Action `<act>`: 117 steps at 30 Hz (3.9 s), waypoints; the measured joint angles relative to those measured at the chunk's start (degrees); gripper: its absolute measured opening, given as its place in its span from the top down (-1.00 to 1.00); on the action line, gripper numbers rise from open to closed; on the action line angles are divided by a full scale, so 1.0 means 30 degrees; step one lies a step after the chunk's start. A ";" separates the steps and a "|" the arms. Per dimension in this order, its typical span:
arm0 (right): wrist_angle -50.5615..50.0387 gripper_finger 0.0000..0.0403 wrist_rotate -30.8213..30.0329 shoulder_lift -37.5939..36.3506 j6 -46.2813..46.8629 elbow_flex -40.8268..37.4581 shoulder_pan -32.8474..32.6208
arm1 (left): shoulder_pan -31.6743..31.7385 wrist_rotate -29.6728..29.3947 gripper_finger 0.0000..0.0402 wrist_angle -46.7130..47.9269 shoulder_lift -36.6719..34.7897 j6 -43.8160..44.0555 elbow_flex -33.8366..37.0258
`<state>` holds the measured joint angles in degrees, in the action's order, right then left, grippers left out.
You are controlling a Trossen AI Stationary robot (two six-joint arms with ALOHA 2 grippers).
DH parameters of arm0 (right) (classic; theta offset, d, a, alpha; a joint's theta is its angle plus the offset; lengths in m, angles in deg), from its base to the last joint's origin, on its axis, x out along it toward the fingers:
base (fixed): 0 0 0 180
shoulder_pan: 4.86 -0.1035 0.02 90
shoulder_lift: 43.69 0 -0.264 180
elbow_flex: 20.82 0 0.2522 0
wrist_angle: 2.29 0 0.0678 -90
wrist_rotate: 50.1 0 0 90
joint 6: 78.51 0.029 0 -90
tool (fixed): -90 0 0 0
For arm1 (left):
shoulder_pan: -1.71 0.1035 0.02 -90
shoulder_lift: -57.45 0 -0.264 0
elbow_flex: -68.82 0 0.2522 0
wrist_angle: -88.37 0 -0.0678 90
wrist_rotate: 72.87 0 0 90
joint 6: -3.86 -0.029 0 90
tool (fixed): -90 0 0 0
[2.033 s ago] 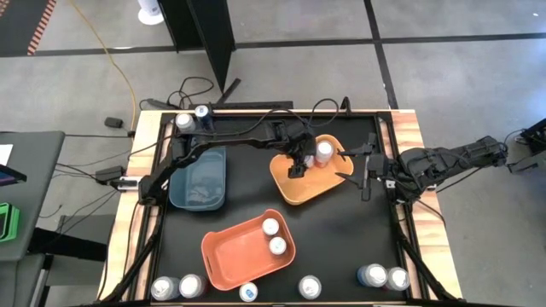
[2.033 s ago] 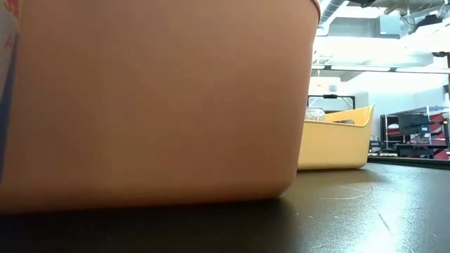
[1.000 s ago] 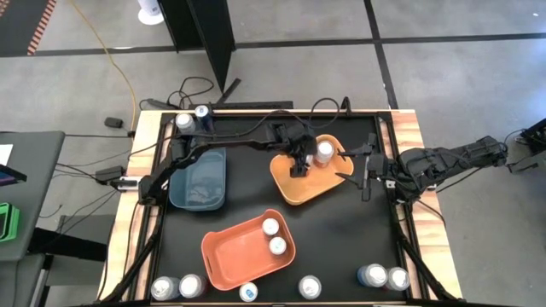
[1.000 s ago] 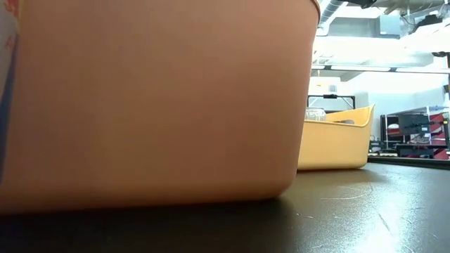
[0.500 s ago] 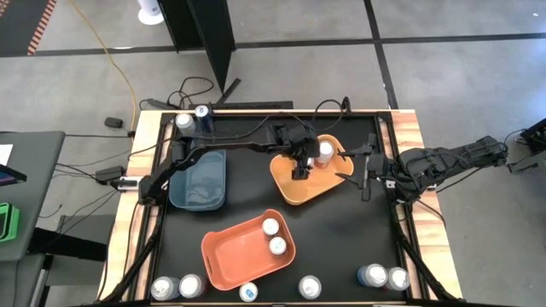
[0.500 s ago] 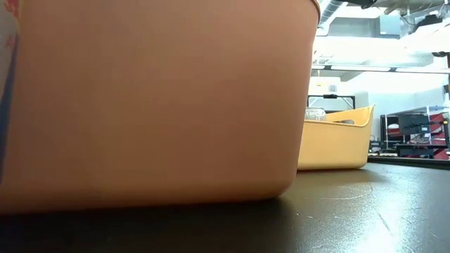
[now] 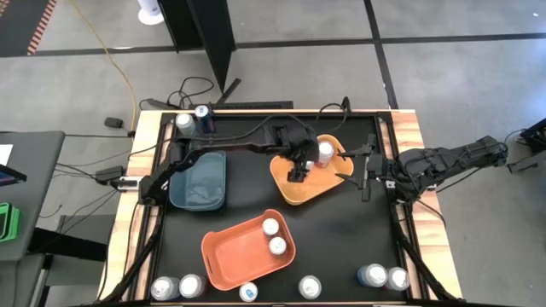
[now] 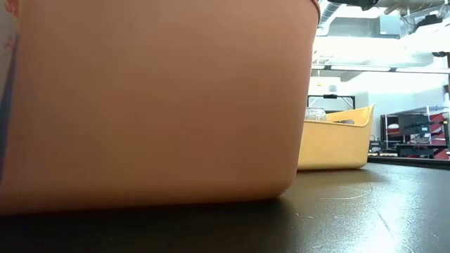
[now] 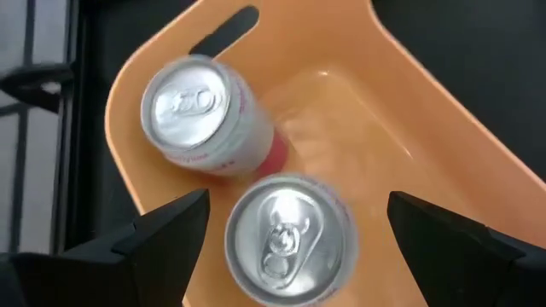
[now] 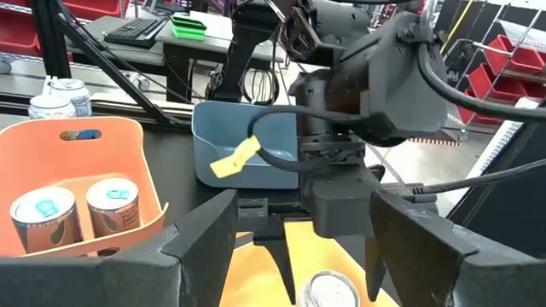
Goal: Sort soda cans
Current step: Put the blue soda can into the orange bin
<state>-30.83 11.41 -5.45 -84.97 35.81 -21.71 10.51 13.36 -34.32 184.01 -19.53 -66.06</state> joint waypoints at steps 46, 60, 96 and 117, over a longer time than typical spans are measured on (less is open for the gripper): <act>-0.0852 -0.40 0.0000 0.0160 0.0838 0.0000 -0.0017 | 1.4796 -0.0730 -0.77 1.2939 -0.7153 0.4934 0.3512; -0.0870 -0.40 0.0000 0.0160 0.0940 0.0000 -0.0017 | 1.6476 -0.1101 -0.77 1.1285 -0.7140 0.3402 0.7076; -0.0918 -0.40 0.0000 0.0160 0.1173 0.0000 -0.0017 | 1.7236 0.0177 -0.77 0.7474 -0.7165 0.2866 1.0949; -0.0911 -0.40 0.0000 0.0168 0.1166 0.0000 0.0172 | 1.7360 0.0735 -0.30 0.7380 -0.7177 0.2241 1.1111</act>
<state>-33.56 11.41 -4.95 -81.47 35.81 -21.20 62.59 15.56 -12.18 162.48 -12.80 -32.73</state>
